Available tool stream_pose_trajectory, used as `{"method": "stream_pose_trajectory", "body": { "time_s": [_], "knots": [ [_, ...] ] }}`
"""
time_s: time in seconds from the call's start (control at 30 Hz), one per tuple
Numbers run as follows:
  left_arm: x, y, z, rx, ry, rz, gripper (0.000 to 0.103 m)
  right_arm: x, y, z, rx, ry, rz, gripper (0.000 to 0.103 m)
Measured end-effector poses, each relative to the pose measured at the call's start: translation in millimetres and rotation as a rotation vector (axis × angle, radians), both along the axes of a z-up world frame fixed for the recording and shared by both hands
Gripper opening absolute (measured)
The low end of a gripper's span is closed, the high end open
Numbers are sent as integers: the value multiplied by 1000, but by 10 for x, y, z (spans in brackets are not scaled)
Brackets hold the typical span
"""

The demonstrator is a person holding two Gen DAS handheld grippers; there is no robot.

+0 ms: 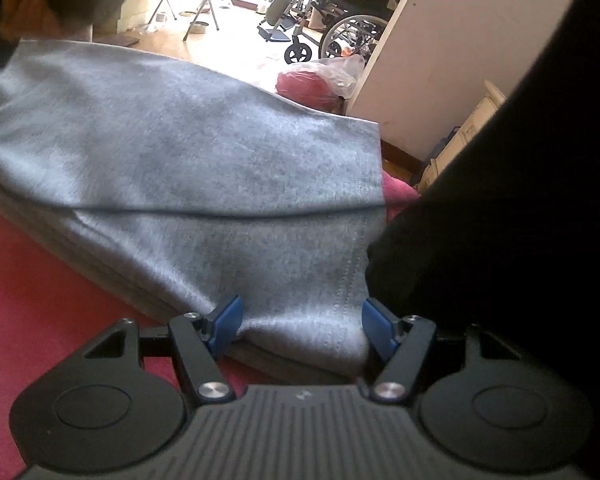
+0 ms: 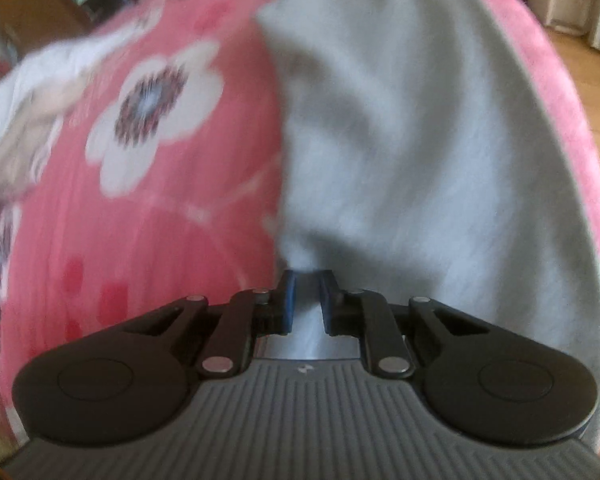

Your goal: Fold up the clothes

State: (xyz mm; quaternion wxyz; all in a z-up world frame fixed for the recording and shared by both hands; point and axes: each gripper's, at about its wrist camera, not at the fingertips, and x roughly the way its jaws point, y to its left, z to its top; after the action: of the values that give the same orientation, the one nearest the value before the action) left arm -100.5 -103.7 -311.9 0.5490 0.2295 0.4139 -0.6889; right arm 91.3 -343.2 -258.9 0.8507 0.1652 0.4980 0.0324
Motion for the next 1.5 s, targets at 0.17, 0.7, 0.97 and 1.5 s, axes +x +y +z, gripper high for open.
{"method": "stream_pose_trajectory", "body": {
  "time_s": [0.17, 0.7, 0.97, 1.5],
  "knots": [
    [54, 1, -6, 3, 32, 0, 67, -185, -88, 115, 99, 126, 125, 14],
    [100, 1, -39, -10, 56, -25, 67, -807, -563, 260, 16, 253, 85, 15],
    [7, 7, -24, -23, 3, -61, 67, -902, -938, 56, 39, 114, -188, 15],
    [22, -2, -20, -21, 23, -55, 67, -203, -1014, 262, -77, -44, -152, 17]
  ]
}}
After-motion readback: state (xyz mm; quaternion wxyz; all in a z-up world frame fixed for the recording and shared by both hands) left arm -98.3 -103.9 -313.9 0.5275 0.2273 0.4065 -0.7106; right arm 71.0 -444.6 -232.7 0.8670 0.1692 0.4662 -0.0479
